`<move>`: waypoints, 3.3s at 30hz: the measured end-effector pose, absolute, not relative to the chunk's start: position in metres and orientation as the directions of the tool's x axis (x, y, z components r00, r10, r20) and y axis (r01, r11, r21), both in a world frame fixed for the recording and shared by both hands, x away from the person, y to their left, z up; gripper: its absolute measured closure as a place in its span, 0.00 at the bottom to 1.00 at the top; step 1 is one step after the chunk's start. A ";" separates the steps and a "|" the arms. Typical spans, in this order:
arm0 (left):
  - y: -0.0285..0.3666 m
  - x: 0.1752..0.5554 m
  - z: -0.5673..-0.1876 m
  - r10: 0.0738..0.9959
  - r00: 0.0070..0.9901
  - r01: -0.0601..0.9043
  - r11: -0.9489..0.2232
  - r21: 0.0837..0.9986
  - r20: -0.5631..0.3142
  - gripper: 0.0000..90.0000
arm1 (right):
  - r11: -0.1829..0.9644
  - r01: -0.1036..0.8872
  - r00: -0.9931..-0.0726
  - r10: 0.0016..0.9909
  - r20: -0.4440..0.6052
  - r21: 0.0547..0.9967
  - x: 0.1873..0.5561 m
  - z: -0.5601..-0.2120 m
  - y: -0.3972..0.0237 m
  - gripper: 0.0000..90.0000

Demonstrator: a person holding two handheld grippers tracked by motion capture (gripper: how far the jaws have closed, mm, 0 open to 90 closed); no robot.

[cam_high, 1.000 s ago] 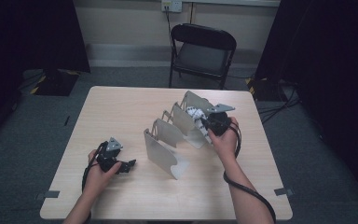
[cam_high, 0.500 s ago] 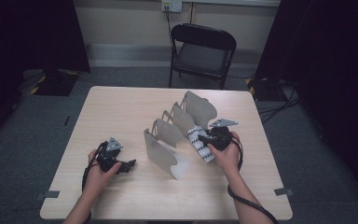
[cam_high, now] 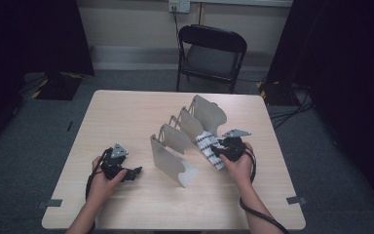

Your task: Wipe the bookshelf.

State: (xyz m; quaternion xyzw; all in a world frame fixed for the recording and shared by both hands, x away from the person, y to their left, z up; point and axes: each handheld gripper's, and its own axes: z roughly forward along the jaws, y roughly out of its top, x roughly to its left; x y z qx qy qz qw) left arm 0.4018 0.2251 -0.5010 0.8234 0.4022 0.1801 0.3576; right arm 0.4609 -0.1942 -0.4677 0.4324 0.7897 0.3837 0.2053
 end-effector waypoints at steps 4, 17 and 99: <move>0.225 0.402 -0.501 0.789 0.614 0.533 -0.426 0.731 0.013 0.12 | 0.296 0.503 -0.505 0.863 -0.002 0.812 0.470 -0.445 -0.203 0.57; 0.225 0.402 -0.501 0.792 0.611 0.534 -0.418 0.735 0.007 0.12 | 0.299 0.462 -0.482 0.875 -0.046 0.835 0.502 -0.407 -0.198 0.77; 0.225 0.401 -0.501 0.793 0.610 0.537 -0.417 0.734 0.004 0.12 | 0.328 0.487 -0.523 0.852 -0.030 0.809 0.417 -0.423 -0.167 0.90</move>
